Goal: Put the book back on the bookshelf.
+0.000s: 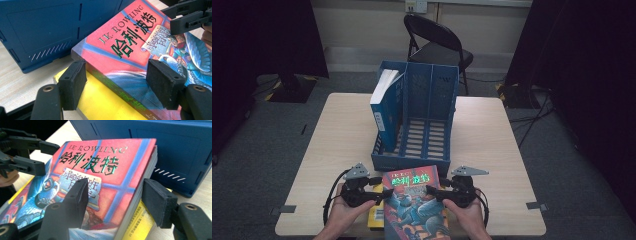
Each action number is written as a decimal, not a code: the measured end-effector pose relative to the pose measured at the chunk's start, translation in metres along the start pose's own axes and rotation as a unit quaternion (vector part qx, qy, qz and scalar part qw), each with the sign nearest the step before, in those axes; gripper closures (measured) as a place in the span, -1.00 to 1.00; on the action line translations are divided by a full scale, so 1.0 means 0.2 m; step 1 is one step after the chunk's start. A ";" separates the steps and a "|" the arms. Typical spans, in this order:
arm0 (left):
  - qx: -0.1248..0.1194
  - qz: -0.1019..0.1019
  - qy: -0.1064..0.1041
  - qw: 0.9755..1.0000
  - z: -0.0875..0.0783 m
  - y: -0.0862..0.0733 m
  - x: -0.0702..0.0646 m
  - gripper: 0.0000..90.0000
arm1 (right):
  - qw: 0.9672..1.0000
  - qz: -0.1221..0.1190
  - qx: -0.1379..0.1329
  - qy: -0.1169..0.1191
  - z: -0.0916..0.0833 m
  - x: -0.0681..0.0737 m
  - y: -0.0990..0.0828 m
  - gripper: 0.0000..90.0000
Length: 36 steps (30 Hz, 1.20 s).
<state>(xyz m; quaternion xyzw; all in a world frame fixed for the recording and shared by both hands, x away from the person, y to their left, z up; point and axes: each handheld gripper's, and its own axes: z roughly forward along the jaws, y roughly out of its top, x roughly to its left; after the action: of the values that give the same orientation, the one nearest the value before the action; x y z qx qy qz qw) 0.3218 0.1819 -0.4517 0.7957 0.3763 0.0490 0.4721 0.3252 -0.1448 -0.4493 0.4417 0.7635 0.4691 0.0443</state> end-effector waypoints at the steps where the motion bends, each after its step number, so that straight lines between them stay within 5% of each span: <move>1: 0.001 0.001 0.000 1.000 0.00 0.00 0.00 -0.28 | 1.000 0.000 -0.002 0.000 0.00 0.00 0.00 -0.09; 10: 0.000 0.000 0.000 1.000 0.00 0.00 0.00 -0.28 | 0.997 0.014 -0.045 0.056 -0.10 -0.01 0.00 0.24; 16: 0.001 -0.001 -0.001 1.000 0.00 0.00 0.00 -0.29 | 0.996 0.005 -0.032 0.083 -0.12 0.02 -0.02 0.38; 22: 0.002 0.000 -0.001 1.000 0.00 0.00 0.00 -0.29 | 0.997 -0.009 0.001 0.072 -0.04 0.03 -0.01 0.21; 30: -0.001 0.001 -0.001 1.000 0.00 0.00 0.00 -0.29 | 0.996 -0.013 0.030 0.081 0.11 0.01 0.11 0.06; 33: -0.001 0.002 -0.001 1.000 0.00 0.00 0.00 -0.30 | 0.996 -0.016 0.032 0.086 0.14 0.01 0.13 0.07; 36: 0.001 0.001 -0.003 1.000 0.00 0.00 0.01 -0.30 | 0.994 -0.009 0.030 0.105 0.16 0.01 0.13 0.35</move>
<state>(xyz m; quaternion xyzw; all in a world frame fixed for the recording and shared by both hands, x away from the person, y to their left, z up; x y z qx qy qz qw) 0.3226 0.1828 -0.4519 0.7964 0.3744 0.0466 0.4726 0.3561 -0.1184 -0.4467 0.3846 0.7813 0.4895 -0.0448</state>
